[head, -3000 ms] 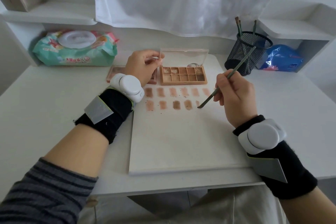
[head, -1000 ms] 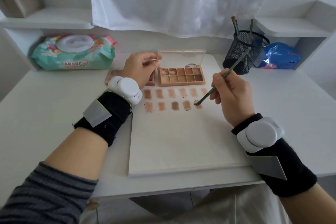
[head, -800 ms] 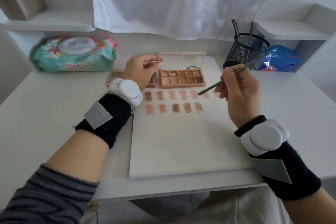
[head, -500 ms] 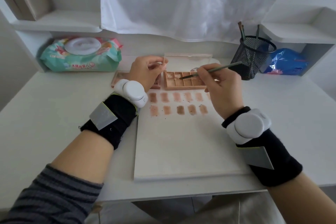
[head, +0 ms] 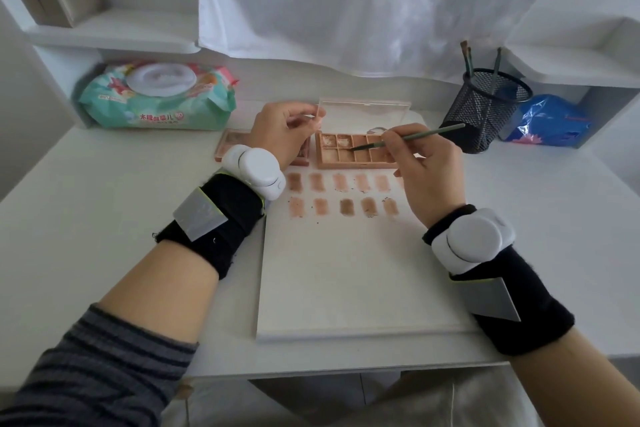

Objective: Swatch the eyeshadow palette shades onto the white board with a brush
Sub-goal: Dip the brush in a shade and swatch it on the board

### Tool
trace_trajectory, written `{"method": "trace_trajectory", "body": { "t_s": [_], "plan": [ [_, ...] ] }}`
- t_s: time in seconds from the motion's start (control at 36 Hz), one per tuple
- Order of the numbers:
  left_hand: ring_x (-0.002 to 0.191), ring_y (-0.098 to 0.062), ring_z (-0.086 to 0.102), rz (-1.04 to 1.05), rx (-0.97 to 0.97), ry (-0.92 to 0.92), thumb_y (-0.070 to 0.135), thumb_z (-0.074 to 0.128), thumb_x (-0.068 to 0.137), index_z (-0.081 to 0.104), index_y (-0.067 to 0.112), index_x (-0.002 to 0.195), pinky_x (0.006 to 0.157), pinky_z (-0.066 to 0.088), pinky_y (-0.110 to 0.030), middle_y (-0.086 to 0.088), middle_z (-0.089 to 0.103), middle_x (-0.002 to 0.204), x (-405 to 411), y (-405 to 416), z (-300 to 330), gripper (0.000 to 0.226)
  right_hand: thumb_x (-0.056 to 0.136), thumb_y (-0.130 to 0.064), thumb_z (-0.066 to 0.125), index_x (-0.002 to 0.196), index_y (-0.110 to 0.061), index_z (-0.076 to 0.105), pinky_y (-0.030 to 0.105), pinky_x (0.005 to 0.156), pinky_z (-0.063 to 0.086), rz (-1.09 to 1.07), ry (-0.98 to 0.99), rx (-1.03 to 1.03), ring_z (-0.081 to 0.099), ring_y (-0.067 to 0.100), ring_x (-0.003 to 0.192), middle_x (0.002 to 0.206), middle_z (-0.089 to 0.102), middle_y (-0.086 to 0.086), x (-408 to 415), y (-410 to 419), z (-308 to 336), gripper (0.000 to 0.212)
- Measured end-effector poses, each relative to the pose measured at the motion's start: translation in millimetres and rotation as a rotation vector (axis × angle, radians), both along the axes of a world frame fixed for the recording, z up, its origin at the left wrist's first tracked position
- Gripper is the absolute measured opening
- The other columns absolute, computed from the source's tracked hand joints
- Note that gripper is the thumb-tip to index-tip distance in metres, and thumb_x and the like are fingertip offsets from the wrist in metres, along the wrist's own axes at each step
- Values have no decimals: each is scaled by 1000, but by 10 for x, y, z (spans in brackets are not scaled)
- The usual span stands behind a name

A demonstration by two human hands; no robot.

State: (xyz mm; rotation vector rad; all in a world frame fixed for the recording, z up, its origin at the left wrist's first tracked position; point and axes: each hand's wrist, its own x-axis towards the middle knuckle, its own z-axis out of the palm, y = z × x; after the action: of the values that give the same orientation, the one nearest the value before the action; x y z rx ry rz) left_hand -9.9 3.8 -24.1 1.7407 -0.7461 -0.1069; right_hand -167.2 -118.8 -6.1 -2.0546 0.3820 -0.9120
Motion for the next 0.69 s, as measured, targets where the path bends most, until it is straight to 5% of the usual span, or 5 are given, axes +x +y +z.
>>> {"method": "trace_trajectory", "body": {
  "t_s": [0.36,0.53,0.69],
  "plan": [
    [88,-28,67,4,12,-15,17,65,86,67,36,83,88,53,-37,-9,73,93,-3,5,4,19,91,-18,58,76,-30,60,34,63,51,36,4,44,63,10,69,70,65,-10,-12,41,26,20],
    [86,-38,65,-16,4,-24,14,63,87,64,37,81,79,53,-27,-21,70,93,-15,2,17,24,92,-15,57,75,-28,60,29,60,50,48,2,76,62,6,66,69,65,-11,-15,43,29,21],
    [81,-23,66,8,8,-18,16,65,86,67,36,82,85,52,-34,-8,73,91,13,-8,-7,20,92,-14,56,74,-29,58,33,60,50,41,-12,76,60,6,63,67,65,-10,-24,47,42,23]
  ]
}}
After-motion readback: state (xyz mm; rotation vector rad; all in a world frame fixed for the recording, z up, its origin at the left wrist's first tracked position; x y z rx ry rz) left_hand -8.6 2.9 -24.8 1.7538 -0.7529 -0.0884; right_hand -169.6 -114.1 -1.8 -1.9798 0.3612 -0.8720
